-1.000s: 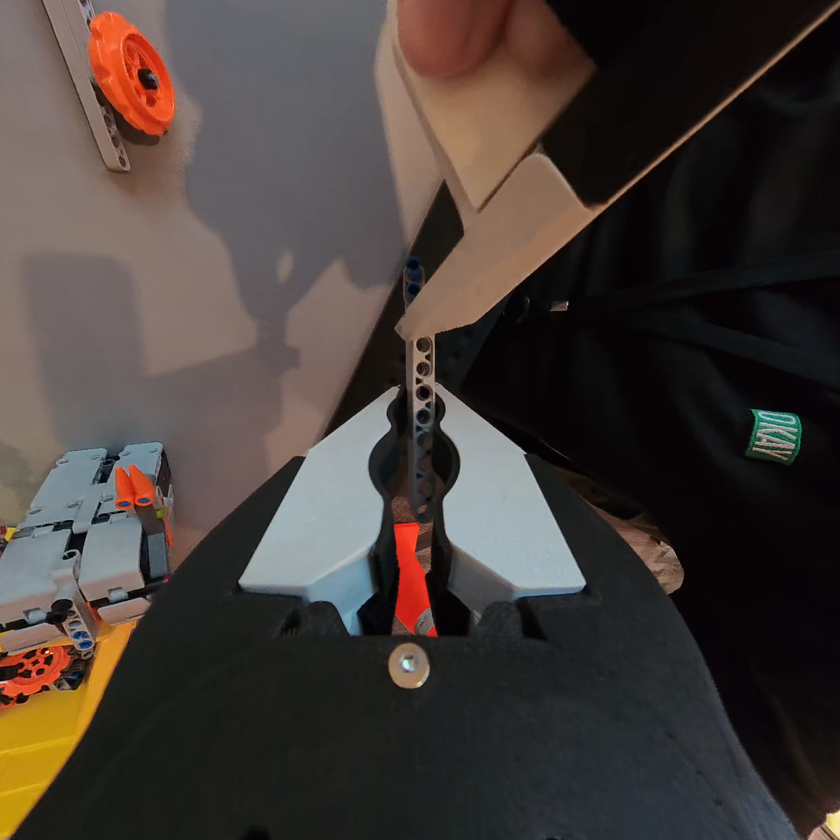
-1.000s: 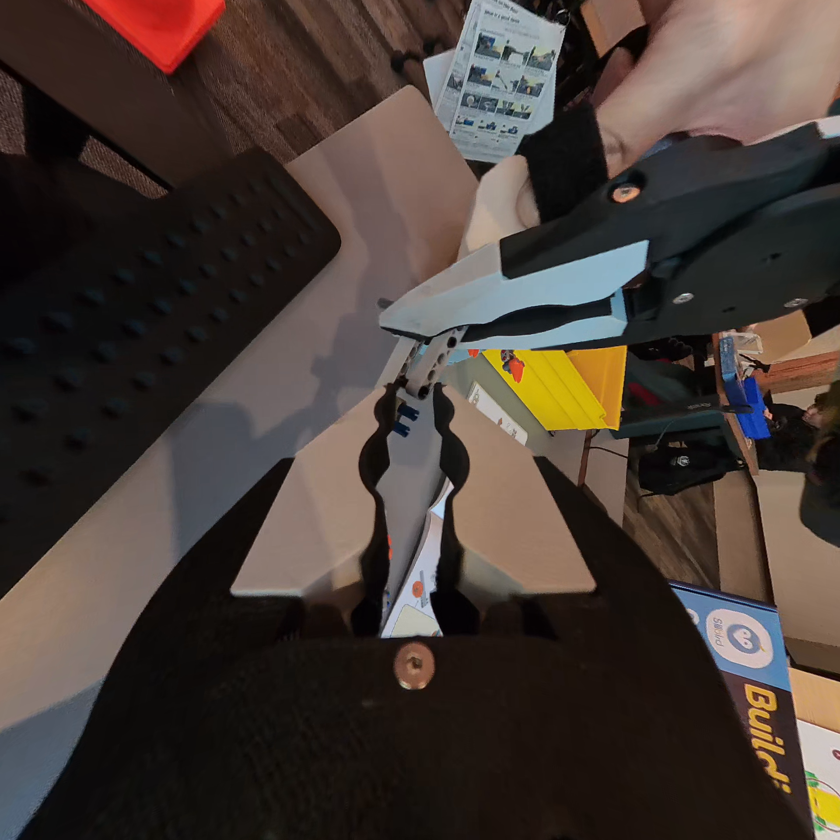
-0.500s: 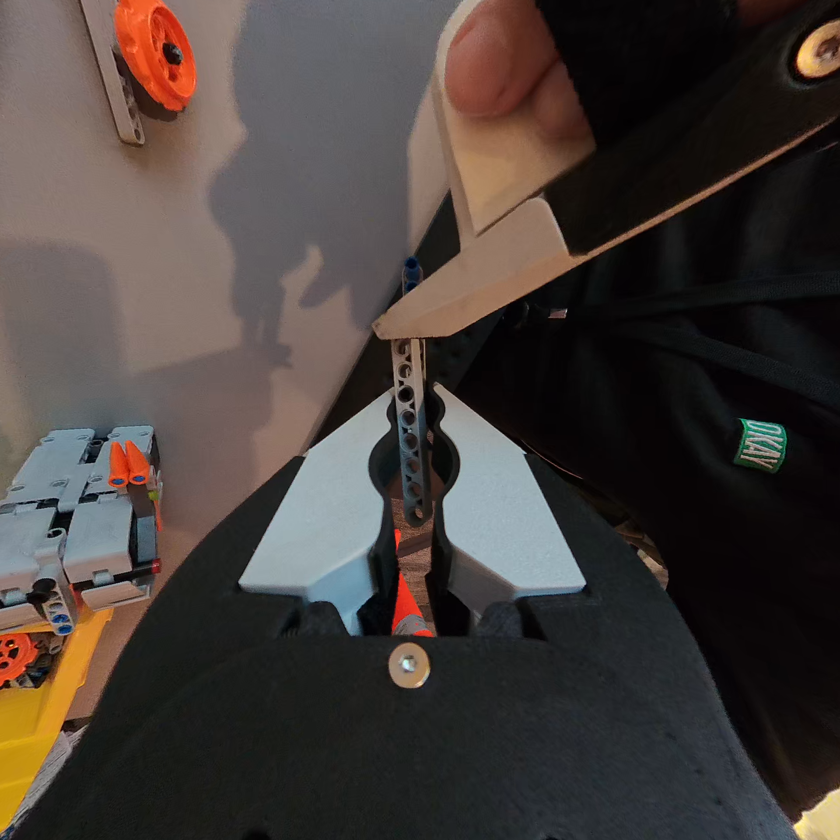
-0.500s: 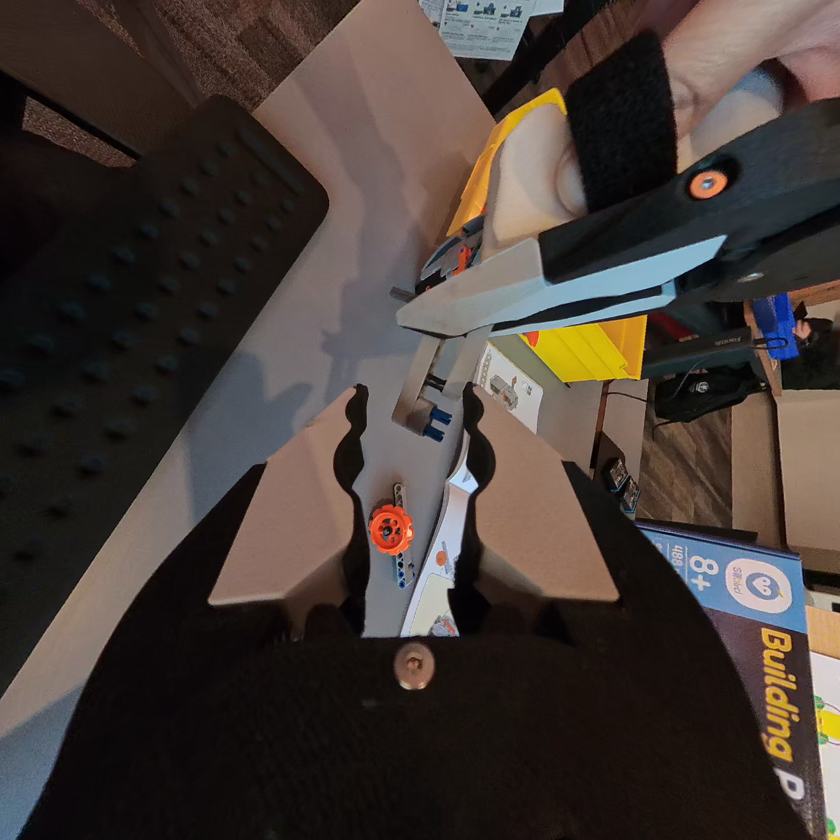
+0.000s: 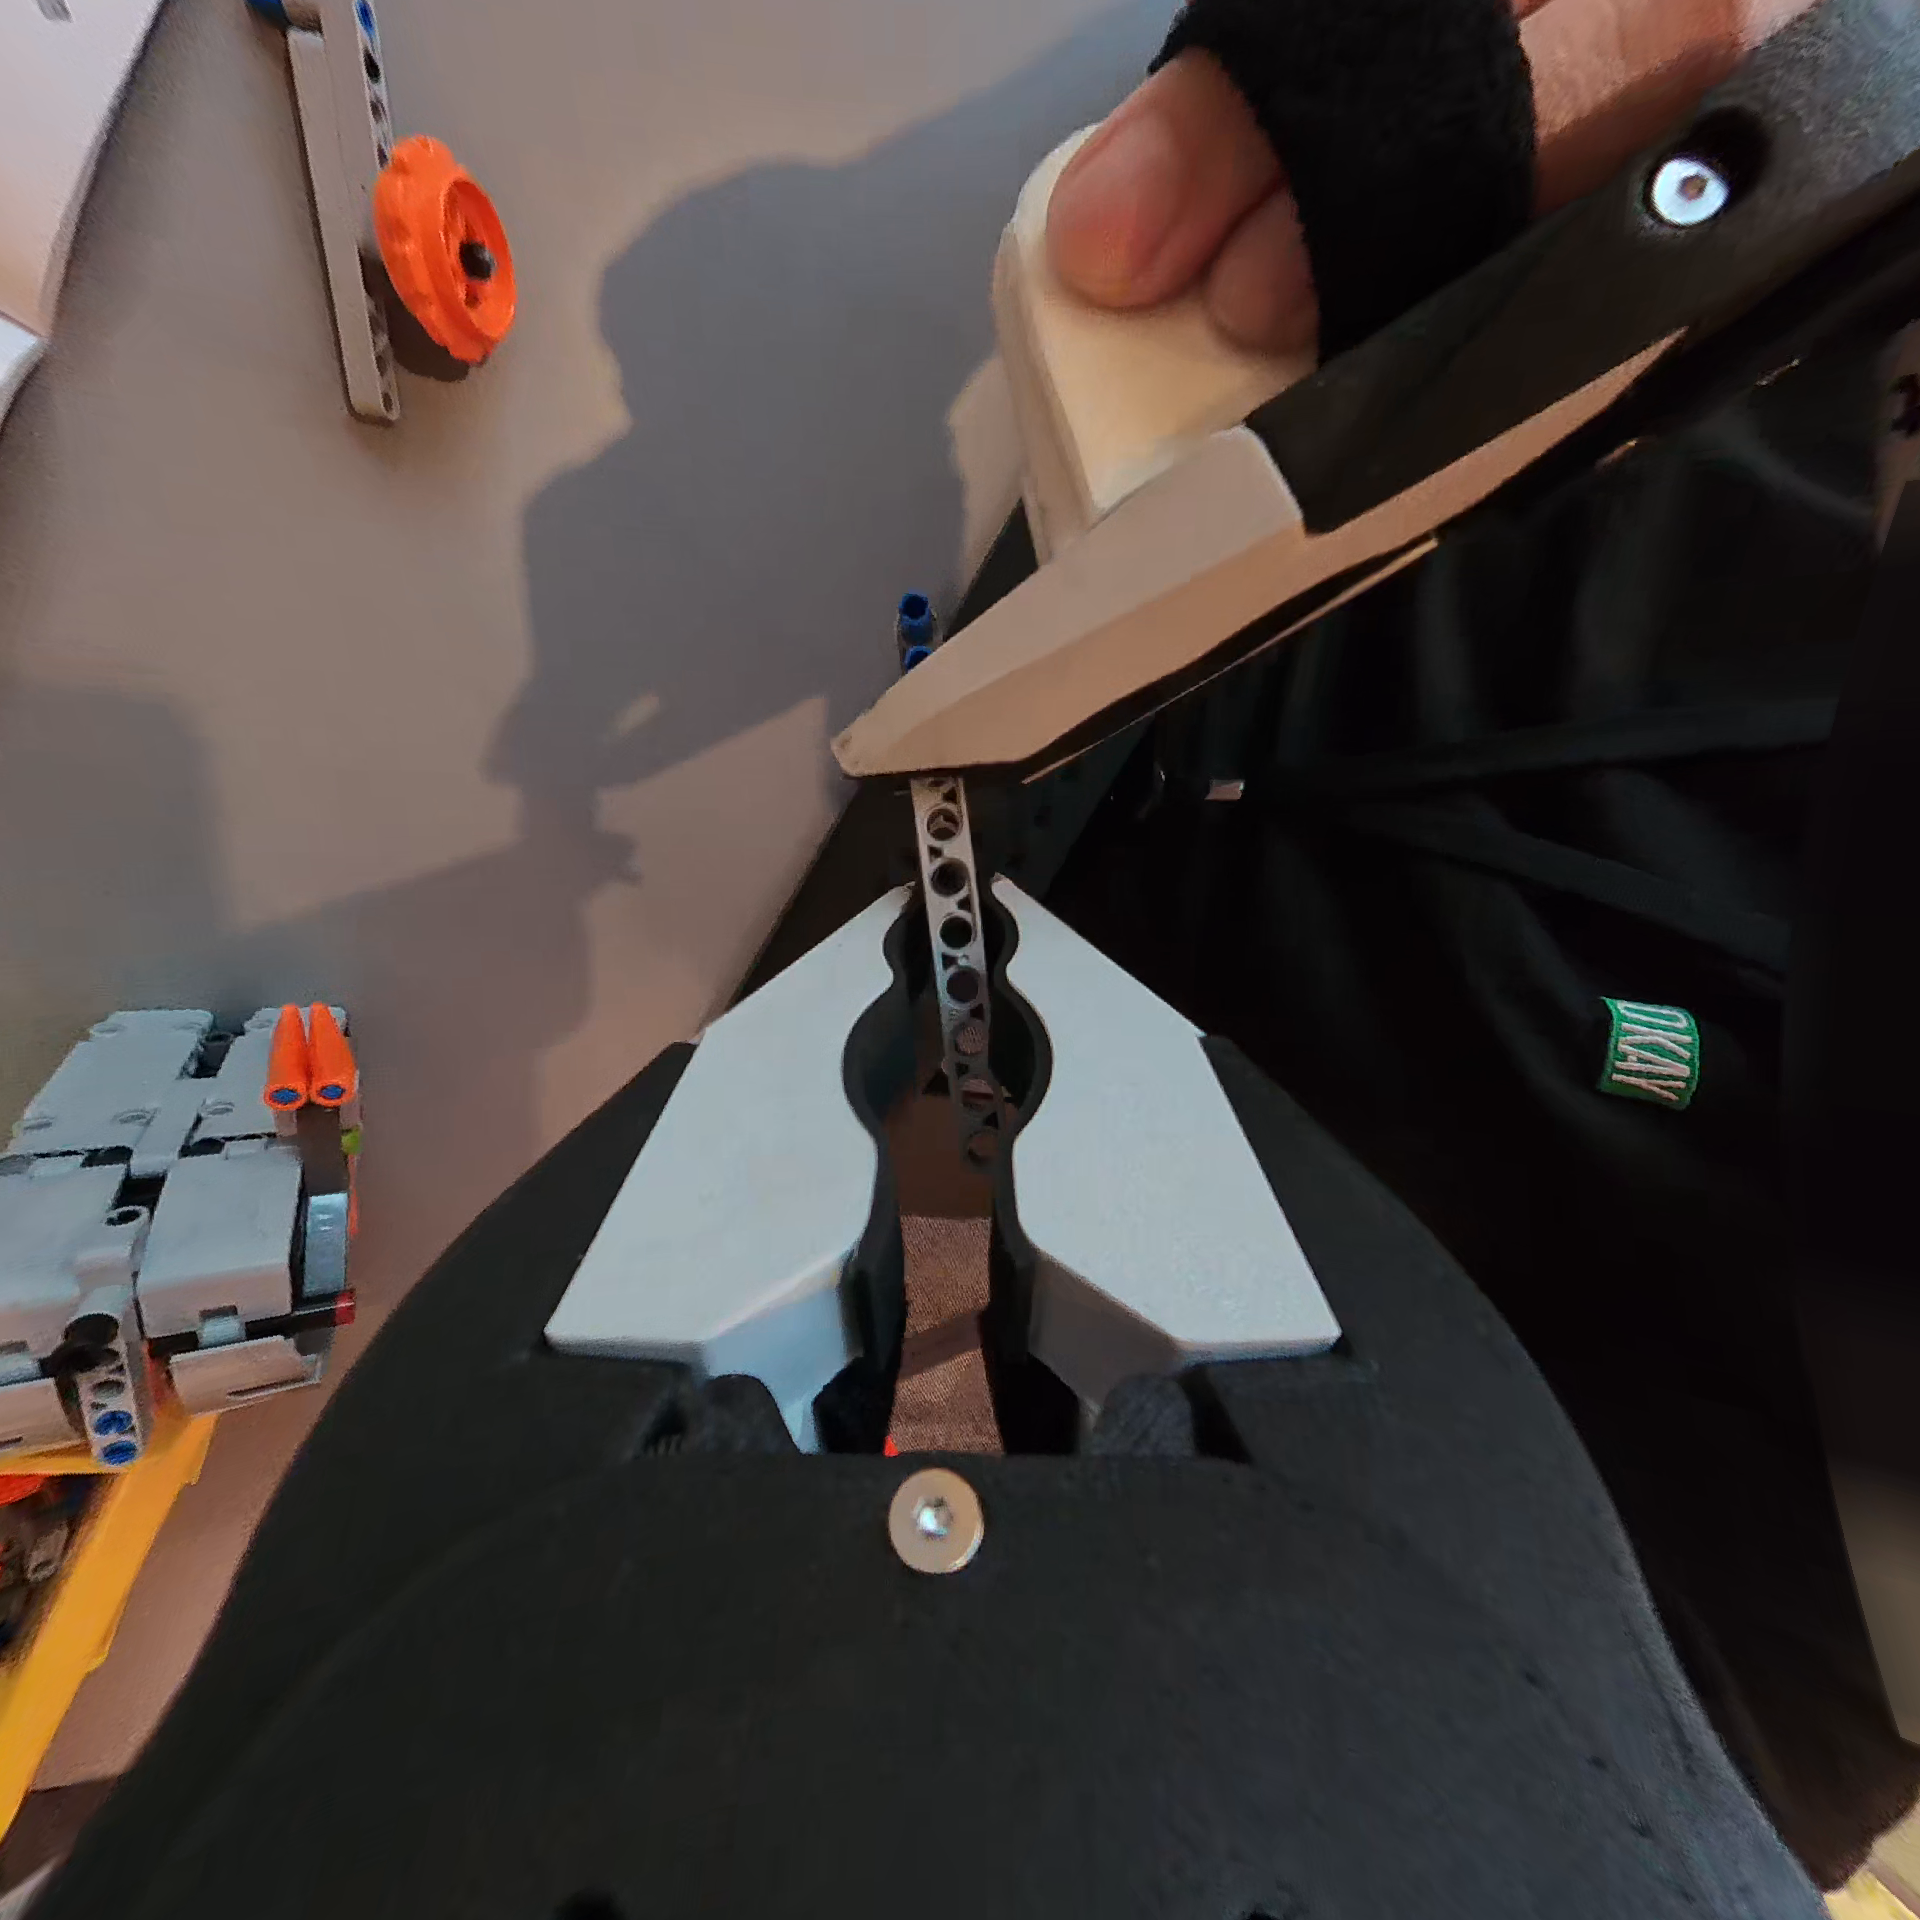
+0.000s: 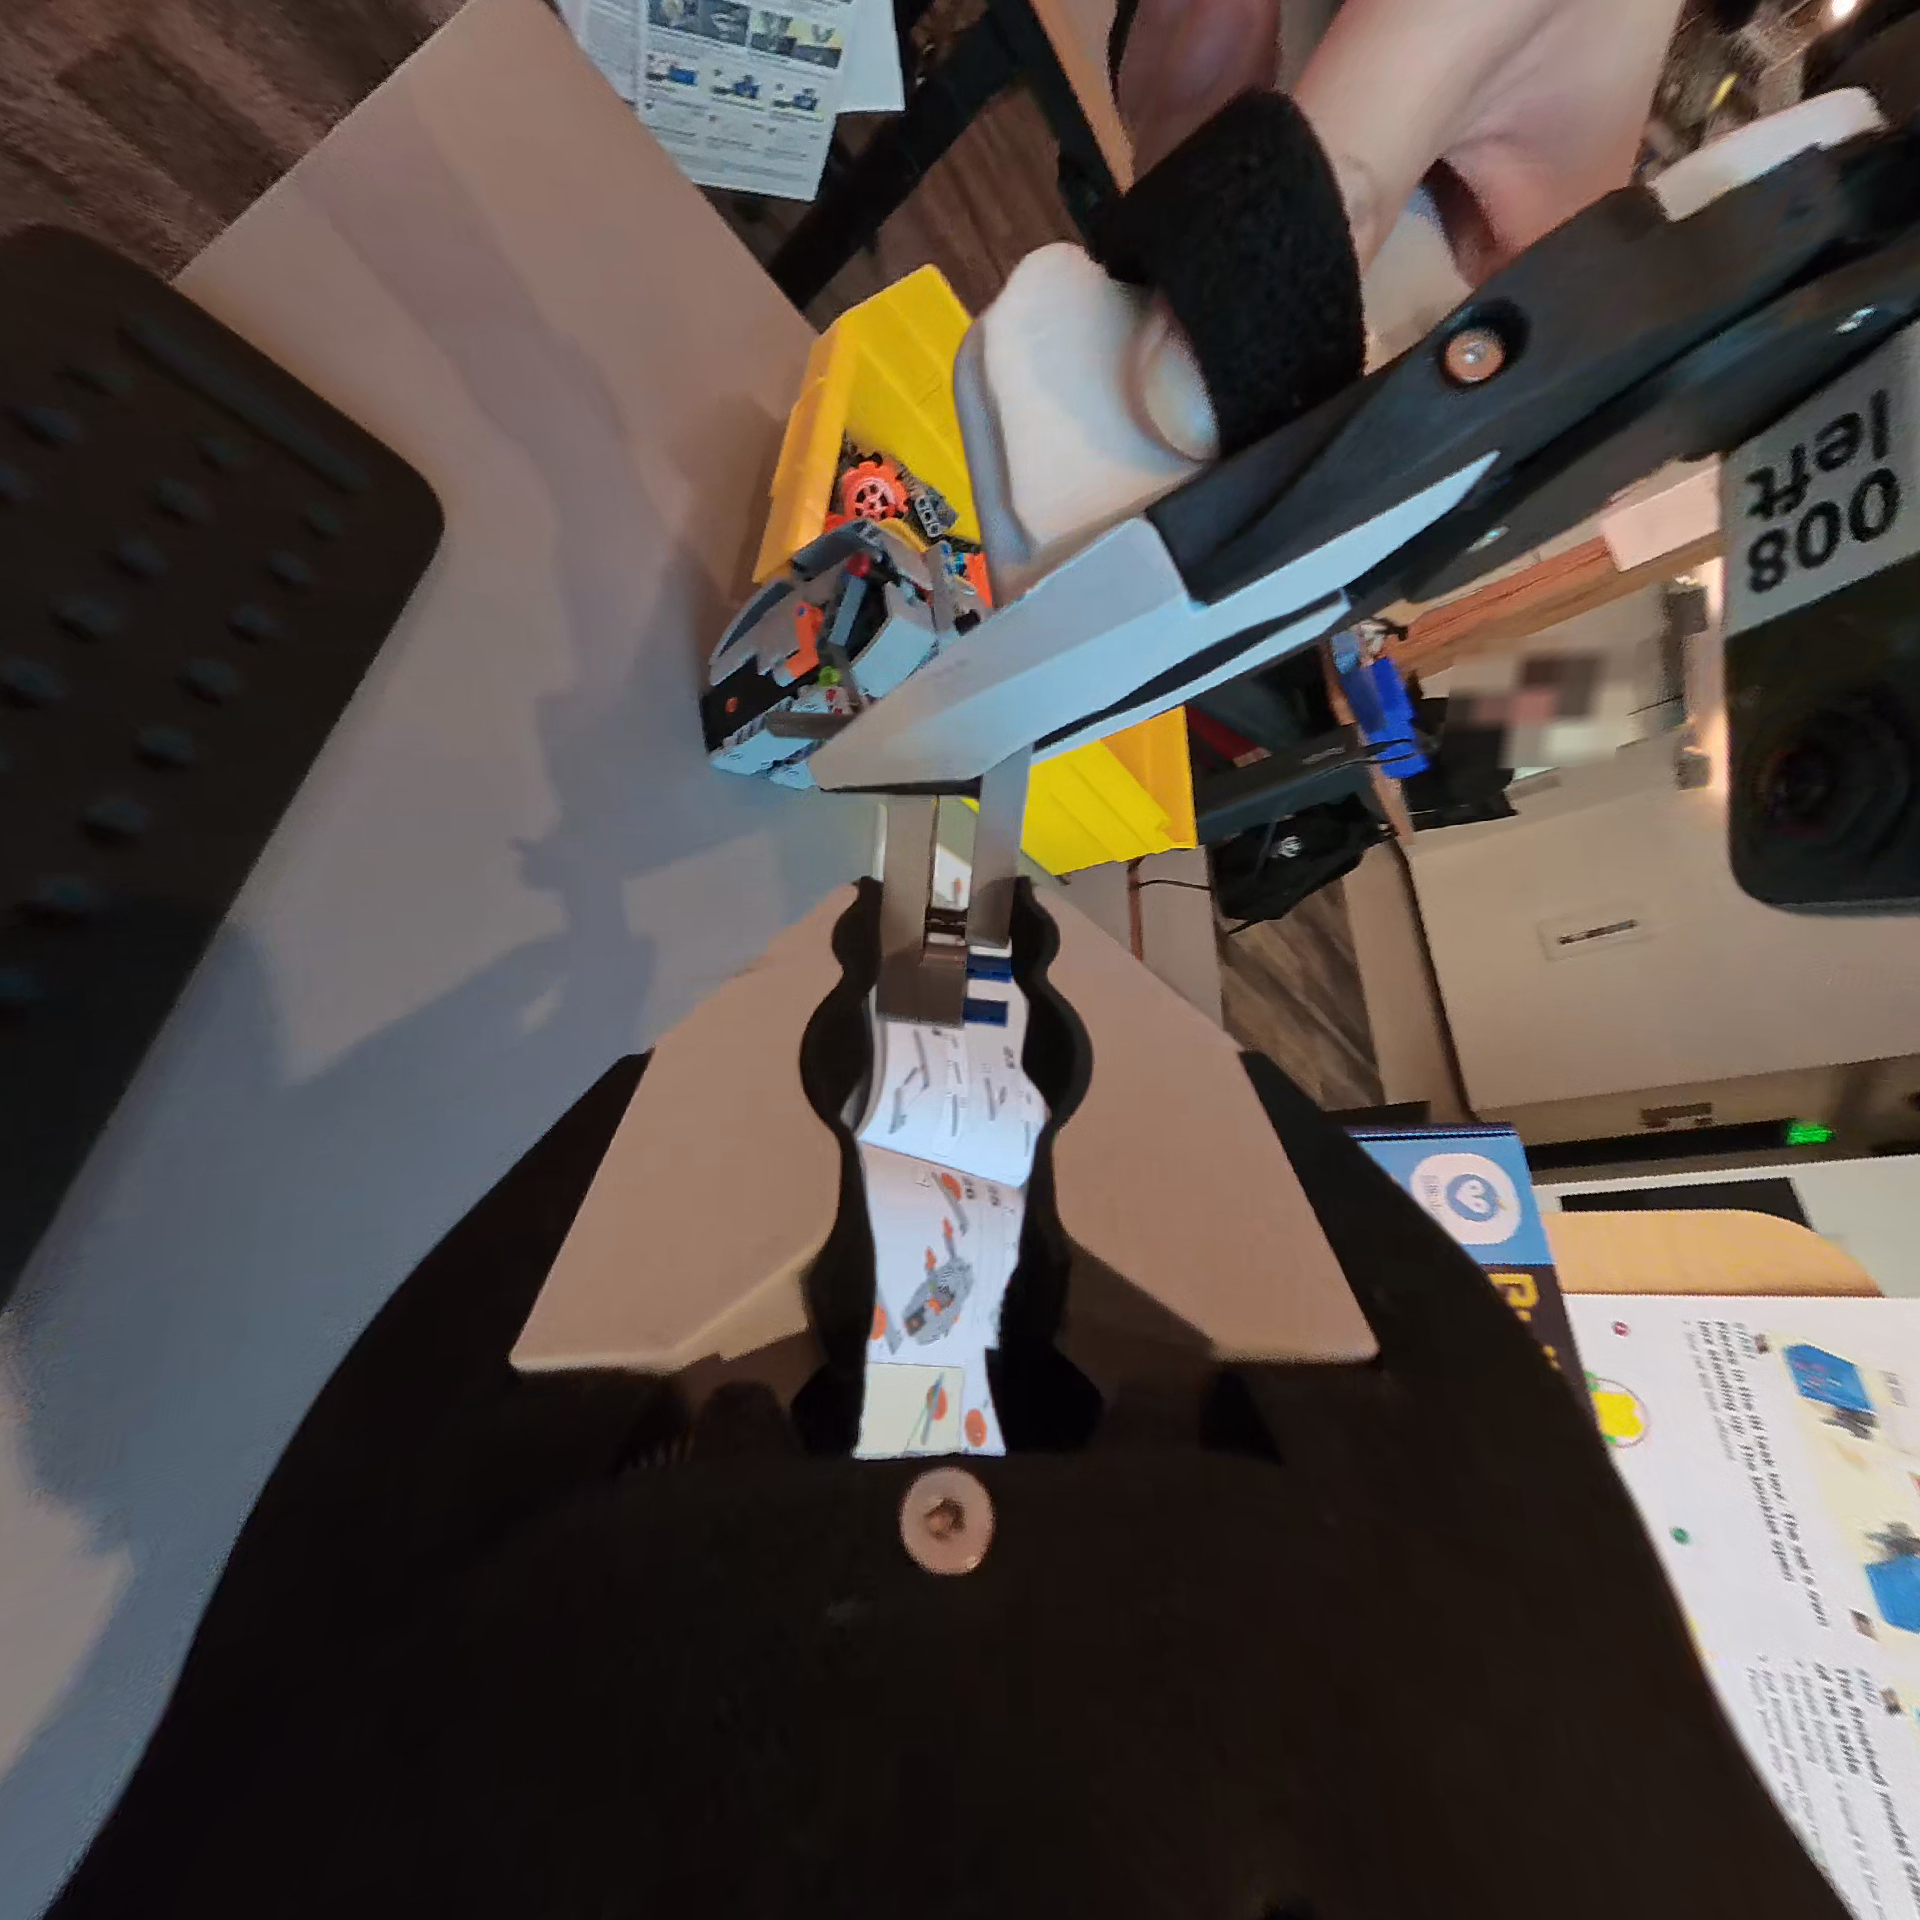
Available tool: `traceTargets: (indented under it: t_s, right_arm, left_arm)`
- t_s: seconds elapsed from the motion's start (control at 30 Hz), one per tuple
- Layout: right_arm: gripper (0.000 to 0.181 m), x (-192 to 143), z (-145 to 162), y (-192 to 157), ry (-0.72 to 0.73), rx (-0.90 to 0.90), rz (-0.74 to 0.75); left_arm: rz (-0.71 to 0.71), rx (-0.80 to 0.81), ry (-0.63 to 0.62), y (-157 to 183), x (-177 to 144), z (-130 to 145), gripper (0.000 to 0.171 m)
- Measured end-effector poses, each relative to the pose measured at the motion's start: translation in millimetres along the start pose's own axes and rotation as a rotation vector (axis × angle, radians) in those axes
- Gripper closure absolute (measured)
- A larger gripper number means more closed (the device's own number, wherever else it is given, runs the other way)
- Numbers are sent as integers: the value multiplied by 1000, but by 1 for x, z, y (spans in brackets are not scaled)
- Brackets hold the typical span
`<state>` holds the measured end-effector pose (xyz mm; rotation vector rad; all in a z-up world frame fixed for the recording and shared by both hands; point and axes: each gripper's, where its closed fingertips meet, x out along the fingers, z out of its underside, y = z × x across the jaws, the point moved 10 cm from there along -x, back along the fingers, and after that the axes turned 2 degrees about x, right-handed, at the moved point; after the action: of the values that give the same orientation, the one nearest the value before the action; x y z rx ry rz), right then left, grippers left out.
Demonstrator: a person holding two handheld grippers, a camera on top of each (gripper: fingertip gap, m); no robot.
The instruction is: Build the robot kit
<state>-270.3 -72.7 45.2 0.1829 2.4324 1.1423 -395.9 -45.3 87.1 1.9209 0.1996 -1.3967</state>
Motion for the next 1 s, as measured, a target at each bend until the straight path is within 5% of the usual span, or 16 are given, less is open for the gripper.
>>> traceTargets:
  t_s: [0.47,0.7,1.0]
  right_arm:
    - [158,-7,-6,3,26,-119,174]
    - [158,-9,-4,-1,114,-186,284]
    - [159,-11,-8,0,124,-190,298]
  left_arm:
    - [-39,110,276,8,-12,16,163]
    - [-211,218,291,24,-15,18,165]
    - [-224,230,306,29,-18,20,165]
